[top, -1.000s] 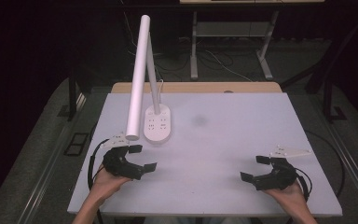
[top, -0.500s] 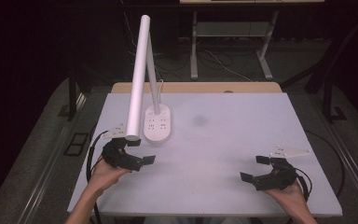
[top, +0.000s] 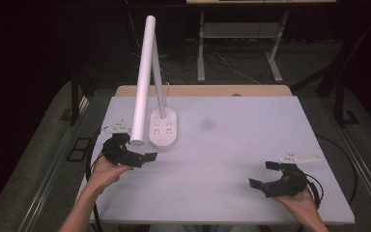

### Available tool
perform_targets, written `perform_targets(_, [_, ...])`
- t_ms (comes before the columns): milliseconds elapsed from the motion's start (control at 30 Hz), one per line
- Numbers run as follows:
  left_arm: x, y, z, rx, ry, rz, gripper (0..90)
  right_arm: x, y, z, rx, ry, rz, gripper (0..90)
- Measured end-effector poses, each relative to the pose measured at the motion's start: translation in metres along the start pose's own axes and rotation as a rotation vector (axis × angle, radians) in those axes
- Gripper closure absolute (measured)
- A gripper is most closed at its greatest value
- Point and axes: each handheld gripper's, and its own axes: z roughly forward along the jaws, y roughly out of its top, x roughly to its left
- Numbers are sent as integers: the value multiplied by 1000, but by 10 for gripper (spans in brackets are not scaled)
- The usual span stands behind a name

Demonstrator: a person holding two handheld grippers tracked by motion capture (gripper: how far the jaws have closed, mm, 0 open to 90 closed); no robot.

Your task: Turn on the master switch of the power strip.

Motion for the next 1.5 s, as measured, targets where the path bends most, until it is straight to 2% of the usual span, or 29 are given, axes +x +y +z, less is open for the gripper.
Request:
perform_targets(300, [9,7,3,14,10,-12,46,0,0,0,1,-1,-1,1])
perform_targets(833, [30,25,11,52,36,3,96,1,0,0,2,0,-9,0])
perform_targets(933, [33,28,11,58,44,-10,100,1,0,0,1,0,-10,0])
perform_targets(1033, [37,31,10,64,50,-5,106,1,0,0,1,0,-12,1])
perform_targets(1500, [57,44,4,57,97,-39,139,2,0,0,-1,5,-6,0])
